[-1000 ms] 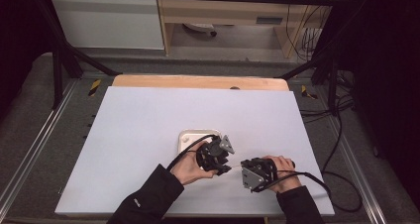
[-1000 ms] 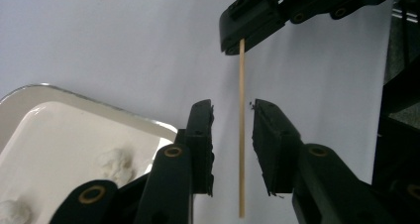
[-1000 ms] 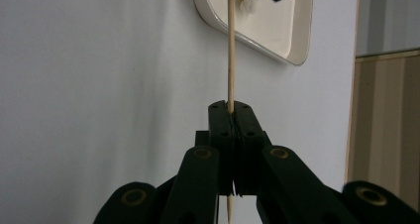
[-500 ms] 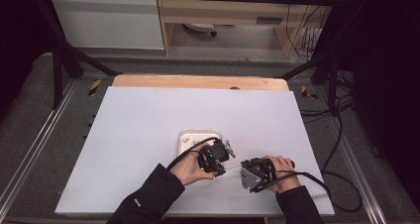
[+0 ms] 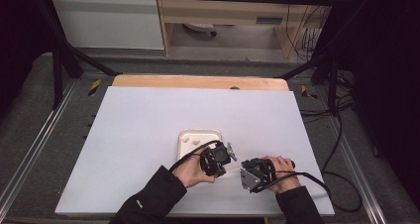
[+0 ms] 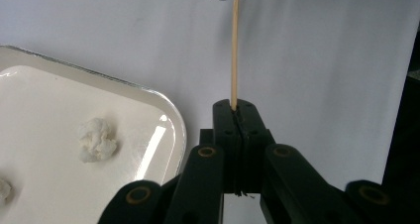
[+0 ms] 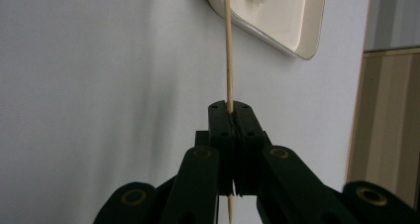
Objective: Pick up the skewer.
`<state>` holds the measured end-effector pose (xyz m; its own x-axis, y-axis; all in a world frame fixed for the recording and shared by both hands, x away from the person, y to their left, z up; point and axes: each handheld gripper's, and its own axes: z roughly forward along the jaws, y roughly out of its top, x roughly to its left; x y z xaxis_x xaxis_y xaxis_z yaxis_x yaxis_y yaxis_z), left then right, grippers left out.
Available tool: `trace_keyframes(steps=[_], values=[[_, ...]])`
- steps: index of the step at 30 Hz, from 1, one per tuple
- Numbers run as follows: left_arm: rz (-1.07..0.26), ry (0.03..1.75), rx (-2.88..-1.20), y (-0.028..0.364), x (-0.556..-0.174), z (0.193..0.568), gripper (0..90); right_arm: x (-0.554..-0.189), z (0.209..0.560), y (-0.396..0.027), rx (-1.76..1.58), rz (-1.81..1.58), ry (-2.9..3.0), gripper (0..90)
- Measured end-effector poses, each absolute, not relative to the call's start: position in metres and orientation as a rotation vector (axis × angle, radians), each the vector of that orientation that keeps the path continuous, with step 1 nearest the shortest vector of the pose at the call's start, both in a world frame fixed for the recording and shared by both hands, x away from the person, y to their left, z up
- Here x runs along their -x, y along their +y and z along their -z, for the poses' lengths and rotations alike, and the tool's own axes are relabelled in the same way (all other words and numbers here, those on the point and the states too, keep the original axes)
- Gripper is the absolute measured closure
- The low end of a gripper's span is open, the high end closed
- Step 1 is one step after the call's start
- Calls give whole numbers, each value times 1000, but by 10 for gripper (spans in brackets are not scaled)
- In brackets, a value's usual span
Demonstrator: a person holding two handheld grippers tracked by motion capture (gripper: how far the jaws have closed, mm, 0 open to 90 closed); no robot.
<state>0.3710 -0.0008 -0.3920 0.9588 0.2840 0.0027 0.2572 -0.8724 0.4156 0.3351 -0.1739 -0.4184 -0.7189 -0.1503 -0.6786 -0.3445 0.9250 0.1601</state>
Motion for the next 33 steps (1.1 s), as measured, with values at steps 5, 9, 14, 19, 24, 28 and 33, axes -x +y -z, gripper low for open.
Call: trace_keyframes(steps=[5,9,14,19,24,28,33], values=[[-107,376,-2683,1,-370,392,886,-335,418,-174,329,-374,2377,880],[-121,377,-2669,4,-369,392,887,-336,414,-177,282,-433,2384,808],[-150,426,-2648,14,-370,392,886,-338,408,-184,144,-539,2413,599],[-176,458,-2626,29,-371,390,886,-342,403,-195,-71,-698,2410,466],[-180,474,-2588,44,-372,388,886,-345,401,-204,-290,-787,2423,342],[-188,505,-2564,56,-371,388,886,-349,403,-211,-461,-854,2427,249],[-202,557,-2515,71,-369,389,886,-353,409,-218,-637,-879,2448,149]])
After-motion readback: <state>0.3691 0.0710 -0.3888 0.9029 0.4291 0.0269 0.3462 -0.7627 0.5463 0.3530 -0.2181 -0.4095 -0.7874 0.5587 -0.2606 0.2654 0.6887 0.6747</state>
